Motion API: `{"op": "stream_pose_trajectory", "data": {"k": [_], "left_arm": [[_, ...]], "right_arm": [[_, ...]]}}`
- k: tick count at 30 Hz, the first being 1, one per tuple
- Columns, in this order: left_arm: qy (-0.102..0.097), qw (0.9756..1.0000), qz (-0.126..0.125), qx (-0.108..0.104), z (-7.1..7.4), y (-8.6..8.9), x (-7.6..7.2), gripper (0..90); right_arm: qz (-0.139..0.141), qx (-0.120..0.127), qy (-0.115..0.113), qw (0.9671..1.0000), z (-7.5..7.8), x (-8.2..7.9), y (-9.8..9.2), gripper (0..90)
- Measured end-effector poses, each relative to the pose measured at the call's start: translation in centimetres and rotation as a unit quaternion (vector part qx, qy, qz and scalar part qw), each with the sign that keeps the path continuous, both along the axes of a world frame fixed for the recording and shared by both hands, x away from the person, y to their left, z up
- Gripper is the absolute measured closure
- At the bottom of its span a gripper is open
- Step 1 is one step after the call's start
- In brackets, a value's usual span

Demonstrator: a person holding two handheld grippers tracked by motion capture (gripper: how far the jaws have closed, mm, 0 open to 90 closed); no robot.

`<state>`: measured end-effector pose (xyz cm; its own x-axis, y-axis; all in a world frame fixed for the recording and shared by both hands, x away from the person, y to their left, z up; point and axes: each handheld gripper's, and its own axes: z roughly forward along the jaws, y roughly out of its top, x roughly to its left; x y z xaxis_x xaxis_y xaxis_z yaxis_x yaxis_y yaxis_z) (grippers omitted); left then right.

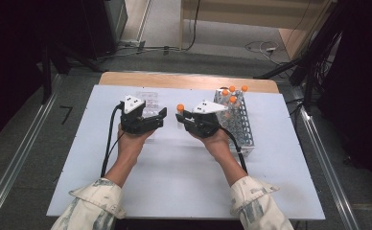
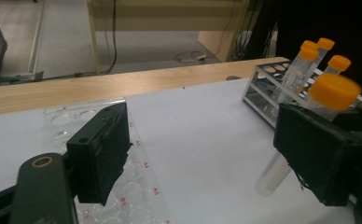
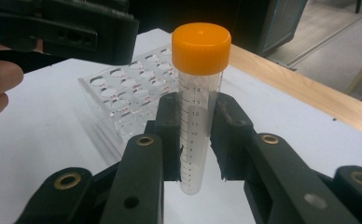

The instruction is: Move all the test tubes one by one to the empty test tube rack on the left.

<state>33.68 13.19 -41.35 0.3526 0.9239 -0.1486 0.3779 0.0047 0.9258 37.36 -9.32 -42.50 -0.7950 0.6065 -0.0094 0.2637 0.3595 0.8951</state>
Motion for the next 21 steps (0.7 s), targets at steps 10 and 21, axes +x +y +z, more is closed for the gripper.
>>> {"op": "stream_pose_trajectory", "data": {"k": [10,21], "left_arm": [[0.001,0.9994,-0.034,-0.008,0.5,-1.1,0.2,23.1],[-0.007,0.9977,-0.067,-0.004,0.8,-2.6,0.0,33.9]], "right_arm": [[0.001,-0.004,0.011,0.9999,-0.8,0.4,0.7,71.5],[0.012,-0.002,0.016,0.9998,-1.0,0.3,1.3,71.5]]}}
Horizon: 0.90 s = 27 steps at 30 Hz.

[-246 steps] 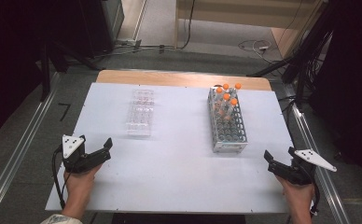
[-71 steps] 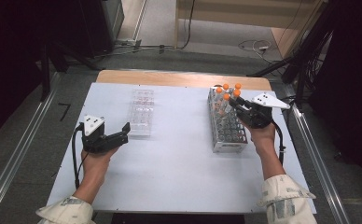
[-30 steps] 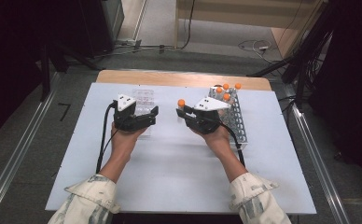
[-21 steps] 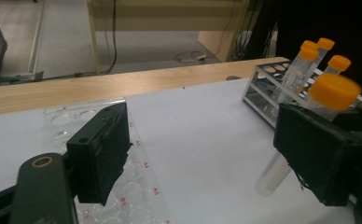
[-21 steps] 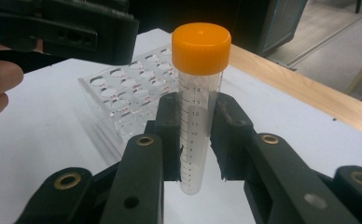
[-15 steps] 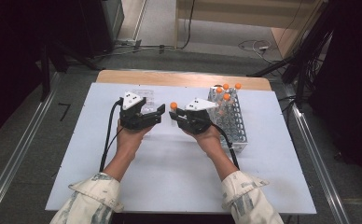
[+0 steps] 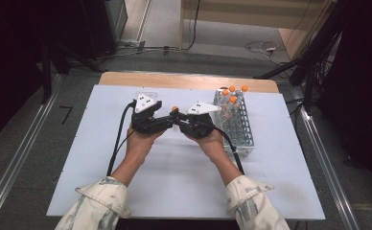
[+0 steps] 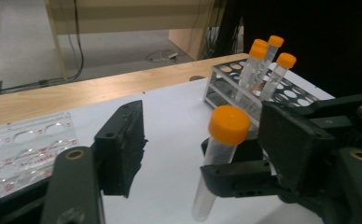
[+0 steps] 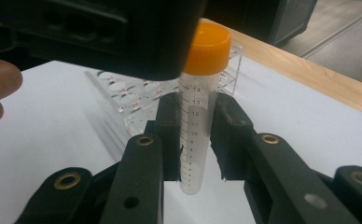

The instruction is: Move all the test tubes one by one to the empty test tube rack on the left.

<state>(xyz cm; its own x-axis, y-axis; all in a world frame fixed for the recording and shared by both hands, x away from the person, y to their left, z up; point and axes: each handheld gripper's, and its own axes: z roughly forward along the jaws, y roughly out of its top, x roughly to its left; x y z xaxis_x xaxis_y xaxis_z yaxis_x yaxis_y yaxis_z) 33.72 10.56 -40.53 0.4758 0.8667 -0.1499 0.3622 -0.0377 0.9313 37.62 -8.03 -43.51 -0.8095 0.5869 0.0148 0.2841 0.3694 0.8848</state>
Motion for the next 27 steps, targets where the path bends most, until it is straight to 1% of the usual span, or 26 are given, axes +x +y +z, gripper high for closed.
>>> {"op": "stream_pose_trajectory", "data": {"k": [1,3,4,6,7,12,17,19,27], "left_arm": [[-0.003,1.0000,0.000,-0.002,0.05,-0.02,-0.05,38.1],[-0.005,1.0000,-0.001,-0.005,0.12,-0.05,-0.07,39.4],[-0.006,1.0000,-0.002,-0.005,0.13,-0.04,-0.07,42.1],[-0.004,1.0000,-0.006,-0.006,0.09,-0.07,-0.05,43.5],[-0.003,0.9999,-0.009,-0.006,0.05,-0.10,-0.04,45.7],[-0.002,0.9998,-0.017,-0.001,-0.13,-0.40,-0.05,49.9],[-0.002,0.9996,-0.026,0.005,-0.28,-0.71,-0.09,56.4],[-0.001,0.9996,-0.028,0.008,-0.35,-0.84,-0.10,58.2],[-0.001,0.9996,-0.028,0.006,-0.33,-0.81,-0.10,60.7]], "right_arm": [[0.004,-0.001,-0.002,1.0000,0.04,-0.09,0.13,71.5],[0.004,0.000,0.001,1.0000,0.07,-0.16,0.19,71.5],[0.005,0.001,0.000,1.0000,0.07,-0.18,0.26,71.5],[0.006,0.000,0.000,1.0000,0.06,-0.19,0.28,71.5],[0.006,0.000,0.000,1.0000,0.06,-0.22,0.37,71.5],[0.006,0.004,0.001,1.0000,0.13,-0.24,0.47,71.4],[0.008,0.004,-0.001,1.0000,0.24,-0.27,0.46,71.4],[0.007,0.005,0.000,1.0000,0.30,-0.32,0.45,71.4],[0.008,0.005,0.001,1.0000,0.32,-0.34,0.45,71.4]]}}
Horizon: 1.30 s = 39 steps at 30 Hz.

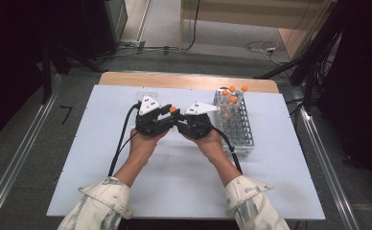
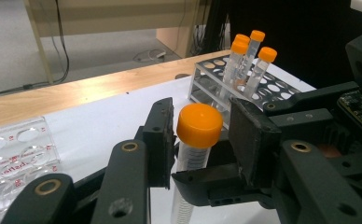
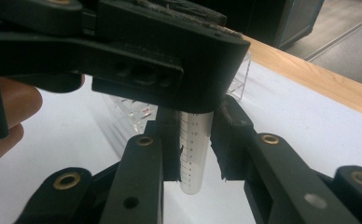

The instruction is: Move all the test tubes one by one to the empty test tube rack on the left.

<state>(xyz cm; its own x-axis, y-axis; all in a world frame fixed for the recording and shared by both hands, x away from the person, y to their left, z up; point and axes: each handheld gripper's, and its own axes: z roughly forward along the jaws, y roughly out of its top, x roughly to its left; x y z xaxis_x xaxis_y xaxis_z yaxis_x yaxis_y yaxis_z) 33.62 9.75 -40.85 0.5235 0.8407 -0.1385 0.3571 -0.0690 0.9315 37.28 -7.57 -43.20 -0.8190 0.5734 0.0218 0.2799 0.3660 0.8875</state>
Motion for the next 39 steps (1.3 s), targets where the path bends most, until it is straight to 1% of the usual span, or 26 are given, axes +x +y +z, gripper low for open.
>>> {"op": "stream_pose_trajectory", "data": {"k": [6,17,21,35,39], "left_arm": [[0.000,1.0000,-0.001,-0.004,0.02,0.00,-0.03,62.9],[0.003,1.0000,-0.003,-0.004,-0.11,-0.10,-0.04,63.6],[0.002,1.0000,-0.002,-0.003,-0.12,-0.13,-0.05,66.2],[0.008,0.9999,-0.001,-0.006,-0.17,0.16,0.11,68.7],[0.010,0.9999,-0.001,-0.011,-0.15,0.22,0.13,68.9]], "right_arm": [[0.001,-0.001,0.000,1.0000,-0.09,0.02,0.09,71.4],[0.000,0.005,0.003,1.0000,-0.02,0.00,0.07,71.3],[0.000,0.004,0.003,1.0000,-0.02,0.00,0.05,71.3],[0.003,0.007,0.004,1.0000,0.00,-0.05,0.11,71.3],[0.003,0.010,0.005,0.9999,0.00,-0.07,0.13,70.5]]}}
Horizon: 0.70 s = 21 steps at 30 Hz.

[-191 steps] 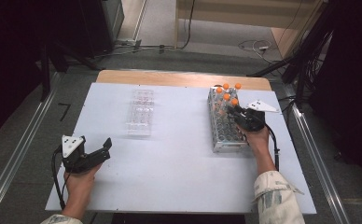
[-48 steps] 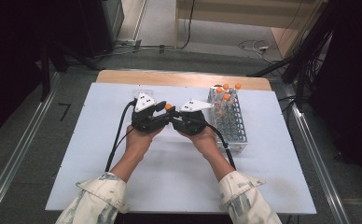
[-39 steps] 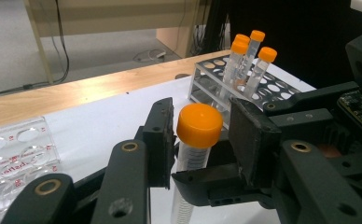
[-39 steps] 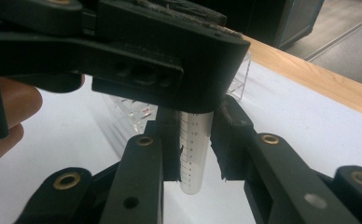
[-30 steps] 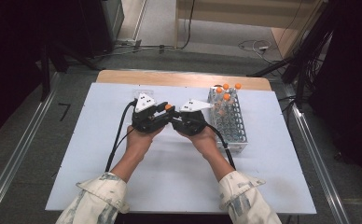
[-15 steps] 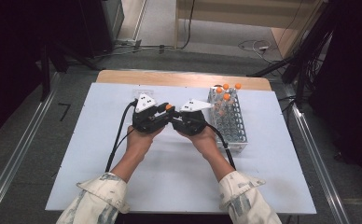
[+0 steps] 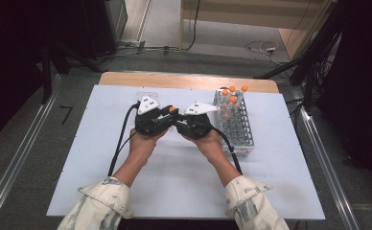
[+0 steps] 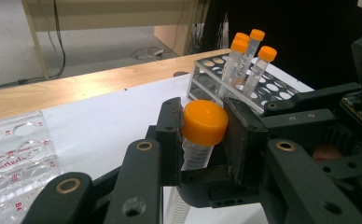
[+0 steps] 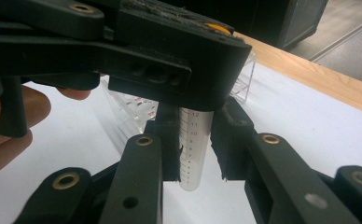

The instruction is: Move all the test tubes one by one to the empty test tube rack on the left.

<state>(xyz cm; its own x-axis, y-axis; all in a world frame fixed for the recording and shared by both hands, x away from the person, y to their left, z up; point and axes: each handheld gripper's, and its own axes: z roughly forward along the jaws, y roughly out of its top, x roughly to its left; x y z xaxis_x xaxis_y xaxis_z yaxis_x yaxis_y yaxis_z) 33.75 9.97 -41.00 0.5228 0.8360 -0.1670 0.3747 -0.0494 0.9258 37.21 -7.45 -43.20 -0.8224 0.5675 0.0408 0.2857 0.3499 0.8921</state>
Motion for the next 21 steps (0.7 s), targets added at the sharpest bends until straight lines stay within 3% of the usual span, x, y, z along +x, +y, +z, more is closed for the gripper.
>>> {"op": "stream_pose_trajectory", "data": {"k": [9,14,21], "left_arm": [[0.004,1.0000,-0.002,-0.002,0.06,0.19,0.04,69.3],[0.003,1.0000,0.000,-0.006,0.19,0.46,0.06,69.4],[0.002,0.9999,0.003,-0.014,0.45,0.99,0.03,69.4]], "right_arm": [[0.006,0.013,0.000,0.9999,0.12,-0.13,0.07,58.7],[-0.001,0.016,0.013,0.9998,0.11,-0.07,0.14,40.0],[-0.009,0.016,0.016,0.9997,0.20,-0.18,0.11,35.0]]}}
